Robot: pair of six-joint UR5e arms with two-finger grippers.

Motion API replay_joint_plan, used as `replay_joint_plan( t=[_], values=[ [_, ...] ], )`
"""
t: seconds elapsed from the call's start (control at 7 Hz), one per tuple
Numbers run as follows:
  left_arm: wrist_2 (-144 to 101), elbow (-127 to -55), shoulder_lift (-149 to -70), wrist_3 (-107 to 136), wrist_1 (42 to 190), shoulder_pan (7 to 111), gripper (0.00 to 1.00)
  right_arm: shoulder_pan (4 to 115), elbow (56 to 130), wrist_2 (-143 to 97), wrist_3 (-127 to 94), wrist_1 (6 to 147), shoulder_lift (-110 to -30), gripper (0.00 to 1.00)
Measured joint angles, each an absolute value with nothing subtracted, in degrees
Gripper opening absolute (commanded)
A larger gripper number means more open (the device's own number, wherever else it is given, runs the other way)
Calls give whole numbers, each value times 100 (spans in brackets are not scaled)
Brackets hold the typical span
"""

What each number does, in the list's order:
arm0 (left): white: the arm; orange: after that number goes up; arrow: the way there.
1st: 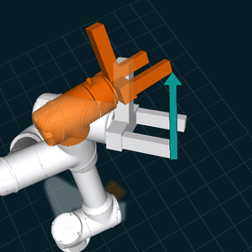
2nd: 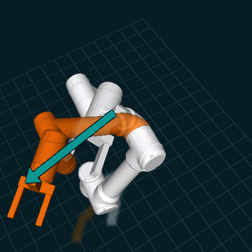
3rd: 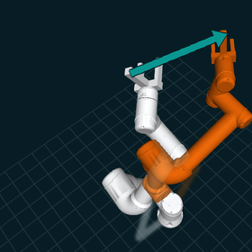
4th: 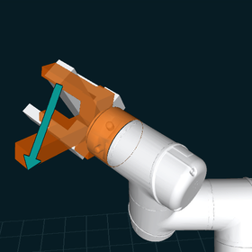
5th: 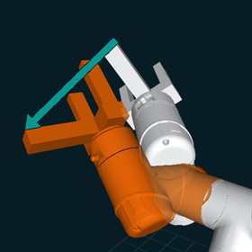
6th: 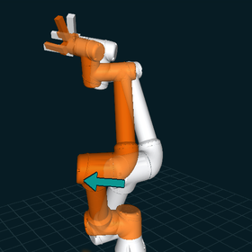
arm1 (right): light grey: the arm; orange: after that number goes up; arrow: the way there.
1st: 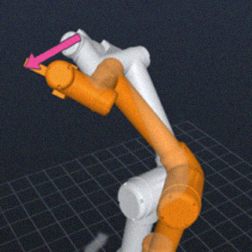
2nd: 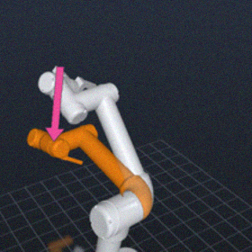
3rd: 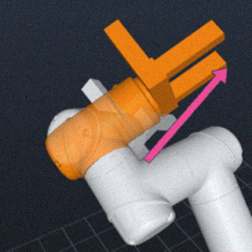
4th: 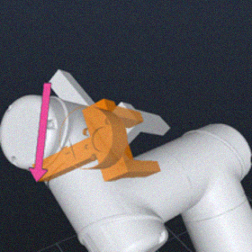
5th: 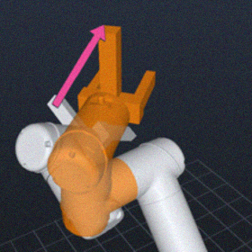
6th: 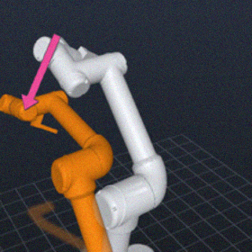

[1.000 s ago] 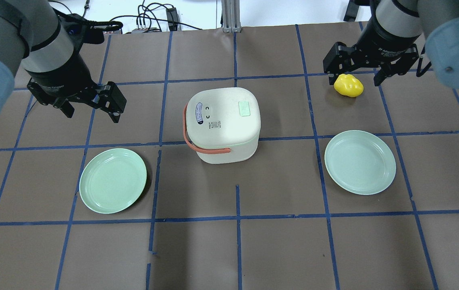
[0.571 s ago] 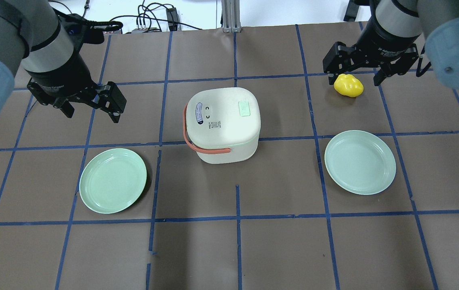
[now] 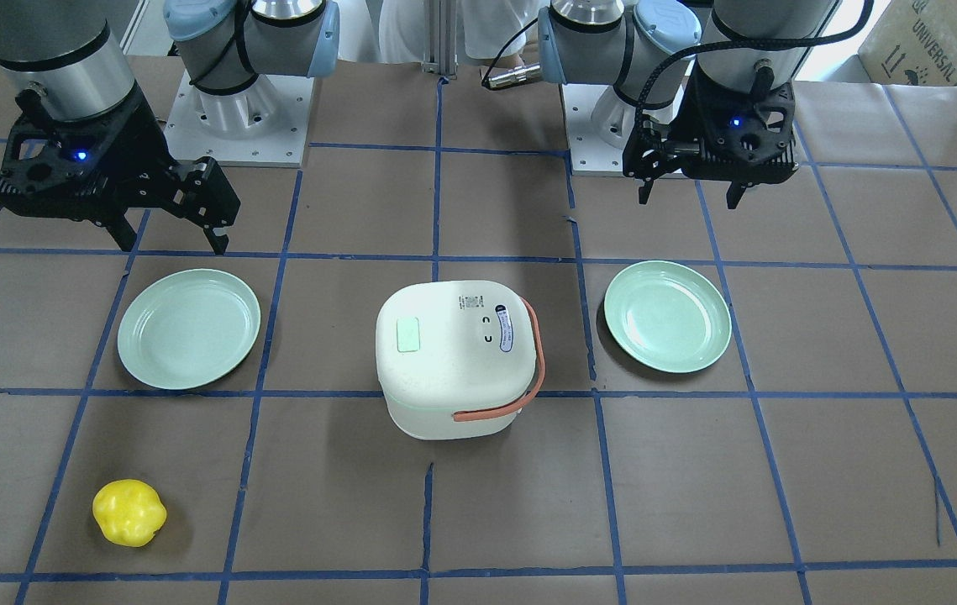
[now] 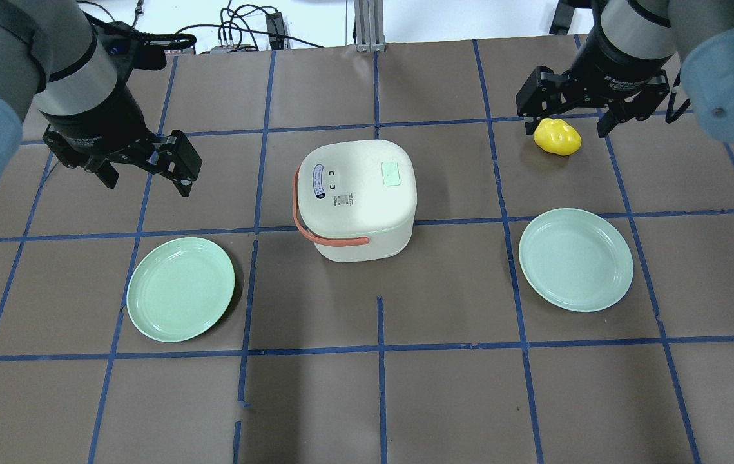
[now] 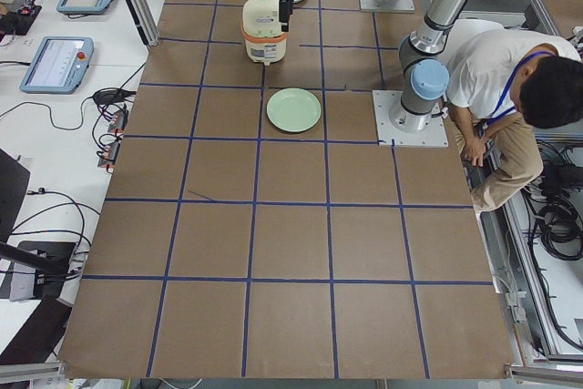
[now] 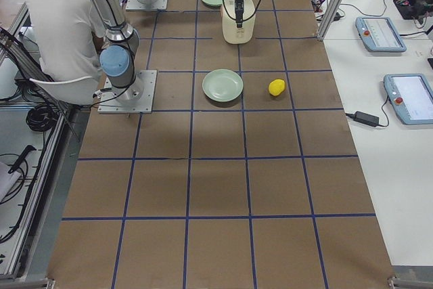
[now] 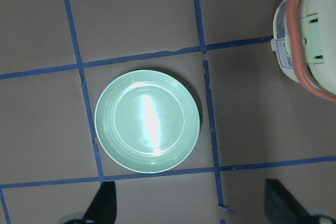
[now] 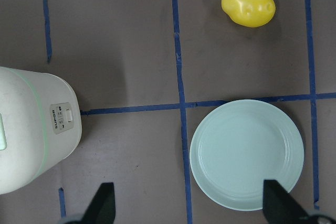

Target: Press rice cooker button

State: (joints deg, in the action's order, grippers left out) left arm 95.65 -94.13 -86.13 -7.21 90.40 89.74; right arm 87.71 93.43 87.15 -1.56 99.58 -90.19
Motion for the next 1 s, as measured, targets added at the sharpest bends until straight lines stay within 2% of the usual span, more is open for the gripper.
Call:
replay_joint_plan(
  t=[0.43, 0.57, 0.71, 0.86, 1.0],
  values=[
    [9563, -9413, -8613, -721, 9044, 8974, 100, 8782, 9339, 8705, -168, 9899, -9023, 100],
    [9564, -9413, -8613, -721, 9044, 8974, 100, 8791, 9319, 8704, -175, 9711, -9039, 43],
    [9568, -9413, -8613, -721, 9044, 8975, 100, 8794, 9290, 8700, -178, 9552, -9039, 9],
    [9568, -9413, -8613, -721, 9044, 8976, 100, 8797, 9278, 8668, -182, 9592, -9033, 1],
    [9565, -9413, -8613, -721, 9044, 8976, 100, 8803, 9279, 8559, -182, 9682, -9020, 0]
  ],
)
